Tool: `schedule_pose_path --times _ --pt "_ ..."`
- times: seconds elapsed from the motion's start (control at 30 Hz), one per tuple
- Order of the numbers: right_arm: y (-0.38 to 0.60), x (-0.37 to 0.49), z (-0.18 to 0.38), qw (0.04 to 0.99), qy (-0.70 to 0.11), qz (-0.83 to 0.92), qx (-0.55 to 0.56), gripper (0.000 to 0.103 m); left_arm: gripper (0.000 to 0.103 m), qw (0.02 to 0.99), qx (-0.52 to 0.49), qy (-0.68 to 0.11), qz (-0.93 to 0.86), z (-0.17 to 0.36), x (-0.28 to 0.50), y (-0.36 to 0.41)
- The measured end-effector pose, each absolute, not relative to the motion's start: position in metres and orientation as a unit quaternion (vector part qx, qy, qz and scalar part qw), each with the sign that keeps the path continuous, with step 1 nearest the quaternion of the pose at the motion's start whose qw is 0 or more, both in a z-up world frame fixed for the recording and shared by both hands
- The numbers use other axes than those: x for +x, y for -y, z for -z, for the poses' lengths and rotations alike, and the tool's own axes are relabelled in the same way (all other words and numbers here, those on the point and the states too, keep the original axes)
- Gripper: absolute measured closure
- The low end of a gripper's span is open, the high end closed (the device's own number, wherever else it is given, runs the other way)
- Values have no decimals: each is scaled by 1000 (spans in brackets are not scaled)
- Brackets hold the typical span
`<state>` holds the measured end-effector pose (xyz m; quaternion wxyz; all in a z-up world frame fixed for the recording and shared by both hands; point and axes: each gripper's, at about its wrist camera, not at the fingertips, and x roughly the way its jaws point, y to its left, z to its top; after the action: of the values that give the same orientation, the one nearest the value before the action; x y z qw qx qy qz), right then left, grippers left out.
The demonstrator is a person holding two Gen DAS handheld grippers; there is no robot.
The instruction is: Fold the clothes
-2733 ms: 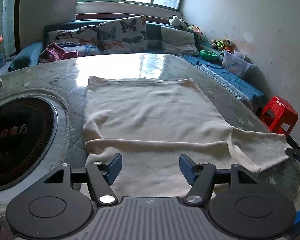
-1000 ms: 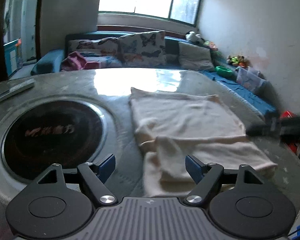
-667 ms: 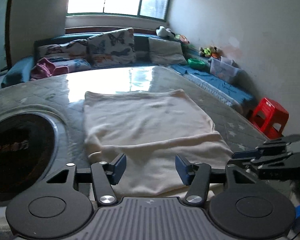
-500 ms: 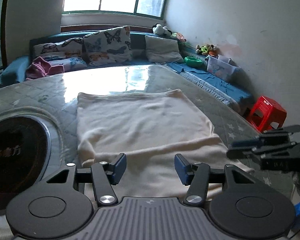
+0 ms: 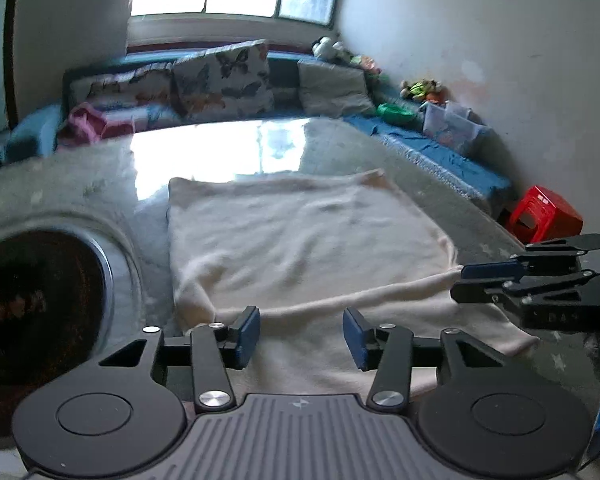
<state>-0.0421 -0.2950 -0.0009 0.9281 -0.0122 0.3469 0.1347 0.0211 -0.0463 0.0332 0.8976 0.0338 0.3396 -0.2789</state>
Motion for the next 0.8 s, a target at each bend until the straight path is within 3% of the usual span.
schedule_pose_path --times 0.17,0.63,0.8 --pt "281 -67 2 922 -349 -161 -39 68 53 891 46 -345 290 -30 11 41" --pt "261 -85 13 922 -335 -163 -105 67 49 880 141 -320 322 -28 -36 40" --pt "265 -97 0 921 -330 -171 -116 63 43 862 200 -302 354 -31 -65 28"
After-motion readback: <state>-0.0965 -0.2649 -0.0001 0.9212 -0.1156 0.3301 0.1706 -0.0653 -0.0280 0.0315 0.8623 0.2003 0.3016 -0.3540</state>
